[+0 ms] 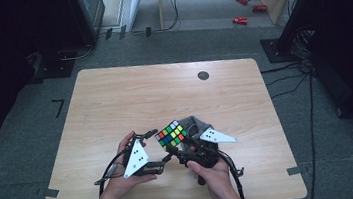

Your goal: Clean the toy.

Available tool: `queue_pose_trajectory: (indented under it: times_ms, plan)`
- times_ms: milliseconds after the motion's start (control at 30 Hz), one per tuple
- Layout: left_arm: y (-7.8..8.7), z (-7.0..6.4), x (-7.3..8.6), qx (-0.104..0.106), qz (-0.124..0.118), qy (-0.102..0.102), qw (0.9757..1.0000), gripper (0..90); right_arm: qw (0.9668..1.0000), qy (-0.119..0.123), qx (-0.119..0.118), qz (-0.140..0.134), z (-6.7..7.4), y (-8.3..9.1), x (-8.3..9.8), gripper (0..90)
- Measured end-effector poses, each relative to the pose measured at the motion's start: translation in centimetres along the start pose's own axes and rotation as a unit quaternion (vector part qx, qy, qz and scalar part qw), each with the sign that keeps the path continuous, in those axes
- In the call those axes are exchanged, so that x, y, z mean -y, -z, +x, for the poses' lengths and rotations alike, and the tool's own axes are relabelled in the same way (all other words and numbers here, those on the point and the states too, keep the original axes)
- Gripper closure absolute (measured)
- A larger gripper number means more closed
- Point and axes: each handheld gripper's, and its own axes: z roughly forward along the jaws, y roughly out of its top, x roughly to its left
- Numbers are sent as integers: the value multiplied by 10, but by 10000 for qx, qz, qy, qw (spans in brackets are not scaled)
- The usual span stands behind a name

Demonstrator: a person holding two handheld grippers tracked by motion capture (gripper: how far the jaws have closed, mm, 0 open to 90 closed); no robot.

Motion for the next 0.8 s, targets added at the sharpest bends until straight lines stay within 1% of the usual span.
queue_pose_trajectory:
  times_ms: [67, 133, 200, 233, 267, 300, 367, 467, 500, 533, 600, 633, 667, 700, 733, 767, 800]
  plan:
    - [1, 0, -1, -4, -40, -13, 10000, 174, 10000, 0, -10, 49, 1, -2, 1, 347]
    - [2, -1, -1, 0, -83, -35, 10000, 206, 9999, -80, -8, 123, 2, -3, 2, 346]
    - [2, -1, -1, 12, -112, -92, 9999, 240, 9997, -183, -31, 153, 1, -4, 3, 346]
    - [2, -2, -1, 5, -119, -132, 9998, 271, 9996, -242, -33, 171, 1, -4, 4, 346]
    - [2, -2, -1, -36, -108, -155, 9998, 301, 9994, -281, -38, 185, 1, -4, 4, 346]
    - [3, -2, 0, -70, -108, -184, 9997, 319, 9992, -332, -47, 197, 0, -5, 5, 345]
    - [3, -2, 1, -73, -120, -201, 9997, 339, 9985, -501, -124, 199, -2, -5, 5, 345]
    - [3, -2, 0, -61, -75, -226, 9997, 344, 9980, -542, -179, 287, -4, -5, 3, 340]
    - [3, -2, 0, -56, -40, -218, 9997, 345, 9979, -522, -198, 328, -5, -4, 2, 335]
    - [3, 0, 0, -68, 0, -198, 9998, 346, 9982, -468, -206, 308, -6, -2, 0, 331]
    - [6, 6, 1, -133, 92, -46, 9999, 346, 9988, -425, -214, 136, -9, 5, -6, 316]
    - [8, 10, 1, -138, 127, 78, 9998, 346, 9988, -425, -231, -3, -11, 11, -11, 318]
    - [10, 15, 2, -116, 151, 268, 9995, 346, 9988, -411, -193, -160, -13, 16, -16, 329]
    - [13, 19, 2, -84, 173, 499, 9986, 346, 9990, -328, -99, -285, -17, 21, -21, 332]
    - [16, 24, 2, -32, 186, 723, 9972, 347, 9992, -141, 64, -379, -20, 26, -25, 332]
    - [19, 27, 1, 29, 242, 926, 9954, 347, 9984, 203, 357, -378, -23, 29, -27, 332]
    - [22, 31, 0, 73, 267, 1071, 9939, 347, 9939, 714, 788, -291, -25, 30, -28, 338]
